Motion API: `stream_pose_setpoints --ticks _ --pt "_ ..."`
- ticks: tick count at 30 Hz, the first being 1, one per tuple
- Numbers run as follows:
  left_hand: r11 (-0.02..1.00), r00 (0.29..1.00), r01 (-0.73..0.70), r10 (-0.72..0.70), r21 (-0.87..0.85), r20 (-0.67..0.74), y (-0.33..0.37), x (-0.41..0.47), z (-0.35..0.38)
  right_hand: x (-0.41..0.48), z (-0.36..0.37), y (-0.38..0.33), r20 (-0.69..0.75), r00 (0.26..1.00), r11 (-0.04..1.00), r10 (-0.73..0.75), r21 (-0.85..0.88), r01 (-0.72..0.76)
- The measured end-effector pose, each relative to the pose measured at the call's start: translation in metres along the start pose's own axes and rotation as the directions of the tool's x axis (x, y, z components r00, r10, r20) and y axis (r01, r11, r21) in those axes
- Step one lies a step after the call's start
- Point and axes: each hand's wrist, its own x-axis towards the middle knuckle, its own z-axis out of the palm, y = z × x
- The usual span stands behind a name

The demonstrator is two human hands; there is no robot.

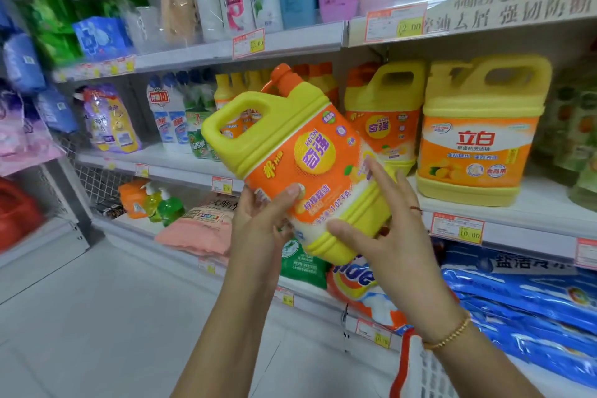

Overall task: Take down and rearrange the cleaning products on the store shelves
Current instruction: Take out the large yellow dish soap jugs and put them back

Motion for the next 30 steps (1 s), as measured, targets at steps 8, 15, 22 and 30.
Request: stream_pose_setpoints --ticks 8,15,22,30 --pt "0.995 0.988 -0.088 0.08 0.054 0.134 0.014 -0.01 0.019 -0.009 0.02 0.012 -0.073 0.942 0.914 -0.327 -0.279 0.295" --pt "0.981 0.943 0.025 -0.087 0.192 0.321 0.037 0.005 0.005 -0.012 -0.006 0.007 0.288 0.936 0.91 -0.201 0.41 0.069" --pt "0.951 0.896 0.176 -0.262 0.256 0.358 0.048 0.018 -0.036 -0.023 0.007 0.027 0.625 0.781 0.395 0.015 0.714 -0.579" --pt "0.939 0.924 0.315 -0.337 0.139 0.181 0.058 0.029 -0.059 -0.021 0.012 0.01 0.691 0.663 0.443 0.287 0.518 -0.732"
